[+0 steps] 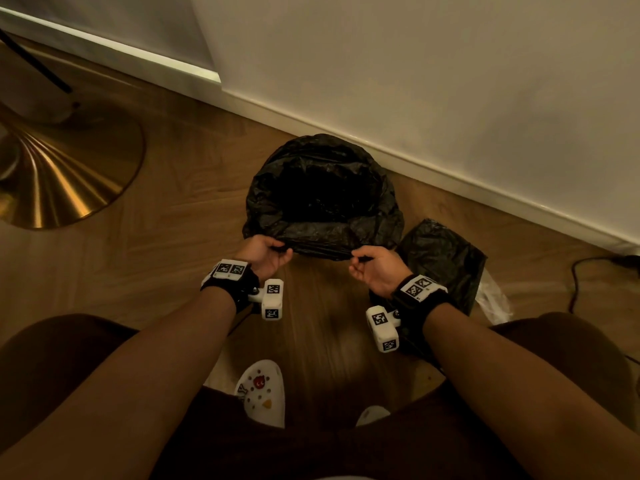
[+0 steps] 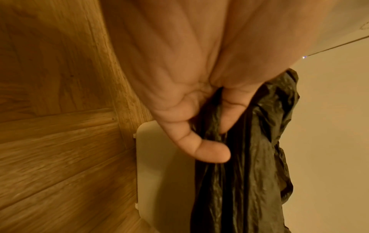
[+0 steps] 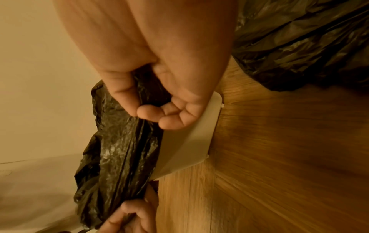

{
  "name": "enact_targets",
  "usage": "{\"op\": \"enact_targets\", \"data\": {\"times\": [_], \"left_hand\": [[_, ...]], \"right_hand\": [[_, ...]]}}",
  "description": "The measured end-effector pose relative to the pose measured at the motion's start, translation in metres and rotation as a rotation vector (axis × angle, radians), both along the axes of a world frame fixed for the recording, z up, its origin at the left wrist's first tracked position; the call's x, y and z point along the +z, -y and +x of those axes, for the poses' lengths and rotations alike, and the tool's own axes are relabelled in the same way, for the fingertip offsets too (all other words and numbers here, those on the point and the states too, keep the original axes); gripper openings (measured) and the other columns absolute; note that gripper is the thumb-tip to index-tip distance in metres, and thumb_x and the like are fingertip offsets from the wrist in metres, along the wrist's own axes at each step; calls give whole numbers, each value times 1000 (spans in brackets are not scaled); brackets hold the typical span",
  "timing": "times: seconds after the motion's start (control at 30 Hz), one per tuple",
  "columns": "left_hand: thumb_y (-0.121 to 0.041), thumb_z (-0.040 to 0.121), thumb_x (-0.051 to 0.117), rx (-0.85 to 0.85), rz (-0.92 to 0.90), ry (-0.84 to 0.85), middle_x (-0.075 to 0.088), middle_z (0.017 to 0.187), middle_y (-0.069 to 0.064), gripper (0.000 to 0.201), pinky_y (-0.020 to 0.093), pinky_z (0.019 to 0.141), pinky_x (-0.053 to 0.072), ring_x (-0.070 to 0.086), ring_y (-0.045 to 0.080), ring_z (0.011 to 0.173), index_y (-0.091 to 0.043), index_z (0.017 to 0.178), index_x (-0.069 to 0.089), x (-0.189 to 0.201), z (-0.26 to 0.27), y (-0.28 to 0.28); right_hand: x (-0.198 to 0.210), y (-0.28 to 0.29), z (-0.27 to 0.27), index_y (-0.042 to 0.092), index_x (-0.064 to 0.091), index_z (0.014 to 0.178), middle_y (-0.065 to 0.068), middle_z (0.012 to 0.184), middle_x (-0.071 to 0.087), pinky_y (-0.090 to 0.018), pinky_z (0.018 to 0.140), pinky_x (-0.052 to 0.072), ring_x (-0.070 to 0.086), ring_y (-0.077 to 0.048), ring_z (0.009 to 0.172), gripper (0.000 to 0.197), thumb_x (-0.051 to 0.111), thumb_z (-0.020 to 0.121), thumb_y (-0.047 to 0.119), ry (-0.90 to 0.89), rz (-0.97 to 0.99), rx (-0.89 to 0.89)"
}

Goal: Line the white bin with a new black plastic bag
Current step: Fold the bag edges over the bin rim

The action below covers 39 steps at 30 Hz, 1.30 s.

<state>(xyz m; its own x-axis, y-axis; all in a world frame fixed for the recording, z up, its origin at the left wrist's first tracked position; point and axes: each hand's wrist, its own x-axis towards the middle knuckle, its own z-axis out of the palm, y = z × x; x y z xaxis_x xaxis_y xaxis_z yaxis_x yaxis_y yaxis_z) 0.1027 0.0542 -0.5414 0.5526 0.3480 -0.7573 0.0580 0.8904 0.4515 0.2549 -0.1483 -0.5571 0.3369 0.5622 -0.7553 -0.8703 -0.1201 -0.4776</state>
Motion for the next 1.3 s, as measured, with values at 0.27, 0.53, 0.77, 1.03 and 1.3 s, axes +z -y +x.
{"op": "enact_targets", "data": {"times": [0.27, 0.53, 0.77, 1.03, 1.3], "left_hand": [[19, 86, 33, 170, 29, -28, 58, 125, 16, 53, 30, 62, 60, 60, 31, 105, -2, 132, 49, -6, 0, -7], [-26, 97, 56, -258, 220, -314, 61, 112, 11, 31, 33, 59, 58, 66, 28, 87, -14, 125, 48, 4, 1, 8], [-28, 93, 61, -416, -22, -139, 64, 70, 0, 18, 10, 36, 41, 53, 3, 45, -11, 95, 59, 2, 9, 2], [-12, 101, 34, -96, -162, -76, 55, 50, 0, 27, 8, 32, 35, 47, 2, 35, -6, 80, 51, 4, 11, -2], [2, 99, 38, 2, -41, -10, 62, 57, 2, 21, 9, 37, 42, 56, 4, 43, -3, 87, 55, -4, 10, 2]], "right_hand": [[2, 0, 7, 2, 60, 117, -9, 96, 70, -18, 59, 52, 71, -11, 76, 23, 51, 97, -4, 59, 8, -43], [-2, -4, 2, 2, 58, 129, -12, 111, 71, -21, 55, 48, 71, -16, 81, 37, 66, 94, 13, 205, -181, -26], [2, -7, -2, 17, 53, 130, -6, 104, 66, -25, 49, 47, 60, -15, 61, 45, 66, 93, 40, 225, -272, 96], [12, 8, 15, 20, 42, 78, 6, 51, 37, -22, 42, 33, 26, -7, 35, 21, 41, 99, 22, 90, -167, 280], [19, 10, 20, 2, 59, 107, -5, 76, 72, -22, 55, 58, 72, -11, 65, 19, 40, 104, 2, -28, -15, 57]]}}
